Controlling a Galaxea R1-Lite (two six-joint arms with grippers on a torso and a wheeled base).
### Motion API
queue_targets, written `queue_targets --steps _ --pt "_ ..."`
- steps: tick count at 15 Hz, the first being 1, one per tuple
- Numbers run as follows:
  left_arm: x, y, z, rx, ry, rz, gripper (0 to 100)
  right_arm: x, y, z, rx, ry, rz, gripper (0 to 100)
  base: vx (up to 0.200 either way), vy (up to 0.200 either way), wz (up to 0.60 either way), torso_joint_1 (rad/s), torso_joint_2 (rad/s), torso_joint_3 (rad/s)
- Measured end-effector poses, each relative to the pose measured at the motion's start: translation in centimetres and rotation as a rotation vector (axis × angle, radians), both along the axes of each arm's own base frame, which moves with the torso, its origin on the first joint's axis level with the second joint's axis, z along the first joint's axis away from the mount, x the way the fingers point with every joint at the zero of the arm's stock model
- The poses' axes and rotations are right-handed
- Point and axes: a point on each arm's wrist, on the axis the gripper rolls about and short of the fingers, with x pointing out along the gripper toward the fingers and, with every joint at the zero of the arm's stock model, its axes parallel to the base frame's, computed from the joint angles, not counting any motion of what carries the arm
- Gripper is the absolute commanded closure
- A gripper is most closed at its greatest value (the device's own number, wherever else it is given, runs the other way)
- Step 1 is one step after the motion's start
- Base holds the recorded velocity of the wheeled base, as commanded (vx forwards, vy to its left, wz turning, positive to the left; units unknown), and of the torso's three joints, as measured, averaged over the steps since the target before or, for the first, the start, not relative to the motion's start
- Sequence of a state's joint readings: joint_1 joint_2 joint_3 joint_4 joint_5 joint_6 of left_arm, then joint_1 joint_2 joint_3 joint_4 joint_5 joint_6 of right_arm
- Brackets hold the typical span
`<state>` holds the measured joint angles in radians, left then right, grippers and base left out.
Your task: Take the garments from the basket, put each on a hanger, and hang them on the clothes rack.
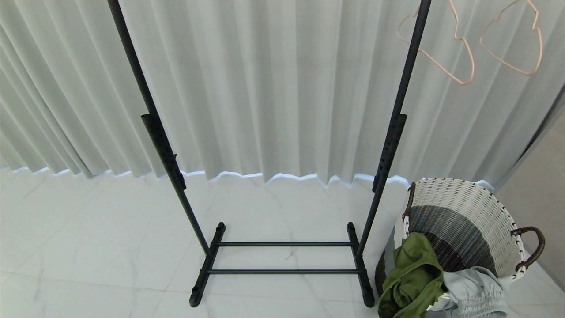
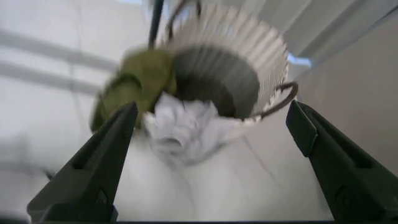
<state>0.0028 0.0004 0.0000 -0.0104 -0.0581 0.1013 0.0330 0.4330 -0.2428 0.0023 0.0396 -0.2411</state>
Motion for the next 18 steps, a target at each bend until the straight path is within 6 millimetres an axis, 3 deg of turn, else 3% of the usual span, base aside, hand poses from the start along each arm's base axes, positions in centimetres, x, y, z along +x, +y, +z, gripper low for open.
queue_targets --steps 3,6,11,18 --pt "0.0 0.0 0.0 0.0 0.0 0.0 0 4.7 0.1 0.5 -0.177 0.234 0.041 0 0.0 0.0 0.0 0.0 0.0 0.0" --pt "0.0 0.0 0.0 0.001 0.0 0.0 0 8.1 -0.3 -1.1 -0.366 0.433 0.094 0 0.0 0.0 0.0 0.0 0.0 0.0" --pt "0.0 0.0 0.0 0.03 -0.002 0.002 0 9.8 -1.3 -5.7 -0.455 0.585 0.104 0 0.0 0.0 0.0 0.0 0.0 0.0" --pt "0.0 0.0 0.0 0.03 -0.002 0.001 0 12.7 -1.7 -8.3 -0.422 0.564 0.075 0 0.0 0.0 0.0 0.0 0.0 0.0"
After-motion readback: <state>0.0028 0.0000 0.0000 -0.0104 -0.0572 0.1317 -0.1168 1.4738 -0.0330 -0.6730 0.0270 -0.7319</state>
